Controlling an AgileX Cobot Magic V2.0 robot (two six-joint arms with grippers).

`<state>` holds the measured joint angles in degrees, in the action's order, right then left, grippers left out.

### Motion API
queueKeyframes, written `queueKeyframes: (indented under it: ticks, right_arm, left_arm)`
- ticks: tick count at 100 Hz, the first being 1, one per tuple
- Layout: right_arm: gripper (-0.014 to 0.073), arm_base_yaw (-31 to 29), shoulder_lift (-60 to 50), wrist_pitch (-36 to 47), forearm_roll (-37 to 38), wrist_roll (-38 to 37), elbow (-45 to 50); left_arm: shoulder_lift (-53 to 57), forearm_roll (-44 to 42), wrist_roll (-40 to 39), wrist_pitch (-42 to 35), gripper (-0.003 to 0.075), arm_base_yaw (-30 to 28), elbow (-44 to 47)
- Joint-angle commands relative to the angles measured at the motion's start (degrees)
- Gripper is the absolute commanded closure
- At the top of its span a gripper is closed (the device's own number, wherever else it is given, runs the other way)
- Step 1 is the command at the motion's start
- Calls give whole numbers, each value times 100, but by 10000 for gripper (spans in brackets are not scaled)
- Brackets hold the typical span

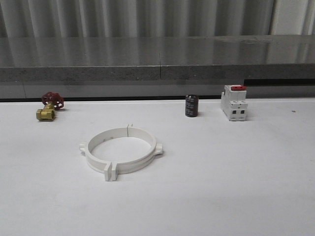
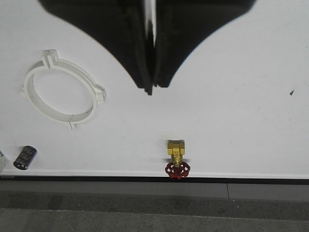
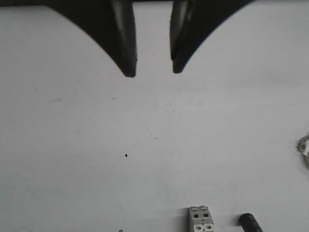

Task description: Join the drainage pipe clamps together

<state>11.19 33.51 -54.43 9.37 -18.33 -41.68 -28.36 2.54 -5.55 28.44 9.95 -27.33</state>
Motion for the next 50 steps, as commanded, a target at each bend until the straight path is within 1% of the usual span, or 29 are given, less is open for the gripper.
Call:
queueKeyframes:
  ticks: [1, 6, 11, 16, 50]
  right_arm:
    - [537, -23, -201, 186, 114, 93, -119]
    - [613, -23, -277, 201, 114, 93, -119]
    - [666, -23, -294, 247, 114, 93, -119]
    - [655, -23, -285, 271, 114, 93, -119]
    - [660, -23, -285, 260, 114, 93, -119]
  left_arm:
    - [-13, 65, 0, -435, 741, -18, -154]
    - [-13, 65, 0, -435, 741, -18, -154]
    - [-13, 65, 0, -435, 741, -18, -154]
    - [-13, 65, 0, -435, 741, -18, -154]
    - [-13, 65, 0, -435, 741, -18, -154]
